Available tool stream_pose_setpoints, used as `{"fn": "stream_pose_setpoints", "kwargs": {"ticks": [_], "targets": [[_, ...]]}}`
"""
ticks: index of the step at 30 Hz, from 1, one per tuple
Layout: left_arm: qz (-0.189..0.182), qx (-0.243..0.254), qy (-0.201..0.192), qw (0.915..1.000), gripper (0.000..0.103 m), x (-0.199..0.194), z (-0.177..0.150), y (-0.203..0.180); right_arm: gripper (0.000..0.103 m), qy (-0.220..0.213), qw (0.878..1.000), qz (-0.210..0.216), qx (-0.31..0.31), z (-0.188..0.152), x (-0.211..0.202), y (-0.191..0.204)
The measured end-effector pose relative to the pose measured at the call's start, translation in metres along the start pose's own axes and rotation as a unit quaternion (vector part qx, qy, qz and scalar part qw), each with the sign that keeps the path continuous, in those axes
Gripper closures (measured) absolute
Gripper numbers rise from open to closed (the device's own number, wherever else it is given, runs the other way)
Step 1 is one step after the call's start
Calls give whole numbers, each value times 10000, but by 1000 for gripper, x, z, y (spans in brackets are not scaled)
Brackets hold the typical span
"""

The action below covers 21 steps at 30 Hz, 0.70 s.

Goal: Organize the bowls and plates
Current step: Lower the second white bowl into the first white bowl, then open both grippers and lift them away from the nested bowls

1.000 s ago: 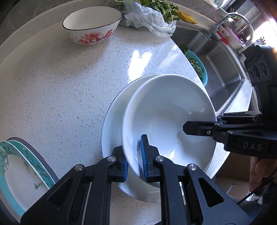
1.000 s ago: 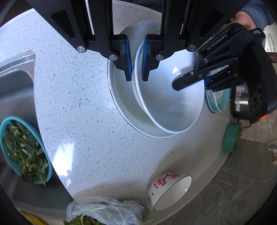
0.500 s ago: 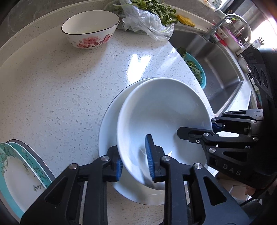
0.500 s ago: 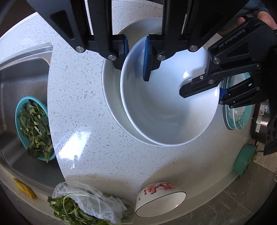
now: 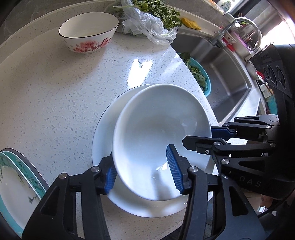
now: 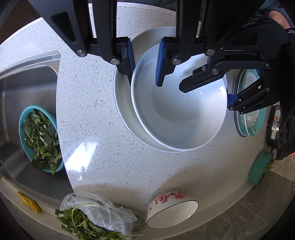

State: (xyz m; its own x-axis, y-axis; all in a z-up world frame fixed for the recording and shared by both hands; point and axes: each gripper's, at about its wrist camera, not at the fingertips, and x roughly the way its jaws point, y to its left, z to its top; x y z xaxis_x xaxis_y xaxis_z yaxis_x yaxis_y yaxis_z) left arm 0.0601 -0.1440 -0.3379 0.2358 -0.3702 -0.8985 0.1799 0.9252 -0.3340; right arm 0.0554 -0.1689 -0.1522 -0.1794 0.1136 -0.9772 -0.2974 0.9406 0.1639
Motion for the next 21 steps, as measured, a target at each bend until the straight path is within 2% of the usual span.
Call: {"fn": "stream_pose_setpoints", "kwargs": {"ticks": [8, 11, 13, 15, 18, 21], "targets": [[-167, -88, 4, 9998, 47, -3, -1, 2, 71, -10, 9999, 107, 45, -1, -5, -7], [-239, -82, -47, 9997, 36, -11, -2, 1, 66, -45, 9997, 211, 70, -3, -14, -9], [-300, -76, -95, 9995, 29, -18, -2, 1, 57, -115, 9997, 227, 68, -4, -23, -10], [-395, -137, -187, 9990, 24, -27, -1, 2, 41, -207, 9994, 278, 96, -2, -35, -13], [-679, -347, -356, 9965, 0, -46, 2, 13, 32, -390, 9973, 579, 237, 5, -50, -23], [-743, -461, -644, 9941, 0, -69, 11, 25, 21, -850, 9900, 1040, 434, 19, -74, -38]]}}
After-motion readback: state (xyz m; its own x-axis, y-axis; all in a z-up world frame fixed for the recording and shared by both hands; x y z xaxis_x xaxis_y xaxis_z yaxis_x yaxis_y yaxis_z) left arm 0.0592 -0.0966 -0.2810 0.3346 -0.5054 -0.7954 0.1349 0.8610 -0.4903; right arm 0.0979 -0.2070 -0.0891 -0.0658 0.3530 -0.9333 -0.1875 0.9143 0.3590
